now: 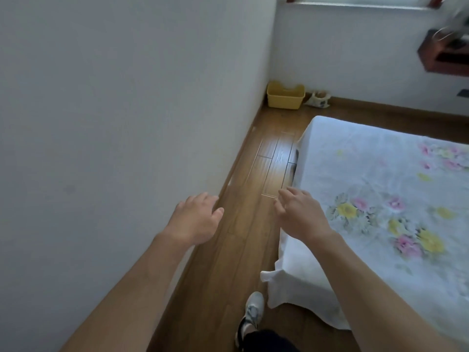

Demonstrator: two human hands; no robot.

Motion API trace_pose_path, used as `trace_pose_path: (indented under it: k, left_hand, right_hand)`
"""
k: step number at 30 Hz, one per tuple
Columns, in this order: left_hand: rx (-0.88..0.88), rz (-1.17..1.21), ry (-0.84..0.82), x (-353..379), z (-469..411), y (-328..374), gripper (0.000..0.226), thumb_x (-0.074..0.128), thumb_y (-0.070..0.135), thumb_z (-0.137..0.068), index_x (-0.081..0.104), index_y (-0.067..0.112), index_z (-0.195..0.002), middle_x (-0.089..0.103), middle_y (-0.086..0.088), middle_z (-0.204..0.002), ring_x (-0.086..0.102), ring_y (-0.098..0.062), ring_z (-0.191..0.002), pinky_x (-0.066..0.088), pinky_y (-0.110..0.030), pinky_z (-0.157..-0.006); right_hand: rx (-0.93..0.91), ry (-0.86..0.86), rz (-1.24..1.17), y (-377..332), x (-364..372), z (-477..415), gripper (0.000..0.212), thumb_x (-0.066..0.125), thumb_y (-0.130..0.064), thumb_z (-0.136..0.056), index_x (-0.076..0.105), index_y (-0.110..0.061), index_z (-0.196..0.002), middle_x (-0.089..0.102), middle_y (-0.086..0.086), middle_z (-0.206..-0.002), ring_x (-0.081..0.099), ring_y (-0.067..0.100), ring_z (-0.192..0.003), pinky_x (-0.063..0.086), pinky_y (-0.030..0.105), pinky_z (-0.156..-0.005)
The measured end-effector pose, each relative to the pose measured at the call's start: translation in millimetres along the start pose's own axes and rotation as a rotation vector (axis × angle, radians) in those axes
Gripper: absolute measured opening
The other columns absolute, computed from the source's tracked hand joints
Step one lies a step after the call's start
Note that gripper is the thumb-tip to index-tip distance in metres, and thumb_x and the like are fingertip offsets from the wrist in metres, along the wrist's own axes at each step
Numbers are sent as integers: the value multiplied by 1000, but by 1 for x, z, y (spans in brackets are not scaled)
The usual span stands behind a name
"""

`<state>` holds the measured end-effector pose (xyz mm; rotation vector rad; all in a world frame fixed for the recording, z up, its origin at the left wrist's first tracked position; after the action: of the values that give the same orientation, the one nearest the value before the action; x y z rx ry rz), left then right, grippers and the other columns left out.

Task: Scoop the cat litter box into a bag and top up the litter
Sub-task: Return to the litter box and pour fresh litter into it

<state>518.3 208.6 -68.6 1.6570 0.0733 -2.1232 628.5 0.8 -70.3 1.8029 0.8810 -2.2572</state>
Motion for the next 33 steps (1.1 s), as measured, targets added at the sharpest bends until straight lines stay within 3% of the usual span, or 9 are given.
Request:
trace_pose_path:
  k: [5,10,14,20,31,33]
  left_hand:
    - [22,-4,1,-34,-96,15,51,30,46,-101,39,22,-146,43,2,-149,38,-19,-137,29,-41,-114]
    - [39,9,34,-70,-175,28,50,32,44,-102,41,20,-144,46,1,-147,40,-20,-135,31,-41,-113]
    - [81,16,50,-88,-244,37,51,32,45,-101,39,20,-145,45,2,-148,39,-19,-136,30,-40,-114]
    - [163,29,30,-105,-374,45,51,30,45,-102,36,23,-148,41,4,-151,34,-17,-140,26,-41,-117]
    - [333,-6,-18,-166,-599,104,46,32,38,-103,42,22,-144,47,3,-143,40,-18,-133,30,-38,-112]
    - [334,-16,-19,-175,-637,118,44,32,38,-102,45,21,-141,50,2,-139,43,-18,-129,32,-37,-109]
  right_hand:
    - [47,-45,-15,22,-20,-90,33,37,-34,-101,57,-17,-121,57,2,-127,47,26,-123,39,40,-97]
    - [66,-2,-58,42,-50,-168,27,37,-30,-100,58,-16,-109,59,0,-115,50,23,-114,38,37,-86]
    - [98,31,-80,54,-65,-228,20,37,-28,-98,50,-18,-87,57,-4,-95,51,20,-99,36,34,-78]
    - [166,54,-36,78,-71,-333,33,36,-29,-100,58,-12,-119,60,2,-122,50,23,-116,41,37,-94]
    - [283,133,-16,130,-118,-517,32,37,-31,-100,59,-15,-116,61,1,-115,53,24,-110,44,39,-92]
    - [293,139,-7,146,-128,-553,27,37,-31,-99,59,-16,-105,61,0,-104,54,24,-103,45,38,-87]
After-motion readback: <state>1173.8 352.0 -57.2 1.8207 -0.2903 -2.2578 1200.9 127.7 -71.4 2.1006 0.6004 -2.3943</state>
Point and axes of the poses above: each hand's wrist, its own z-axis away from the middle knuckle, its own x-axis out of the palm, y = z × x, the point moved 4 cm from there along -z, towards the middle knuckle
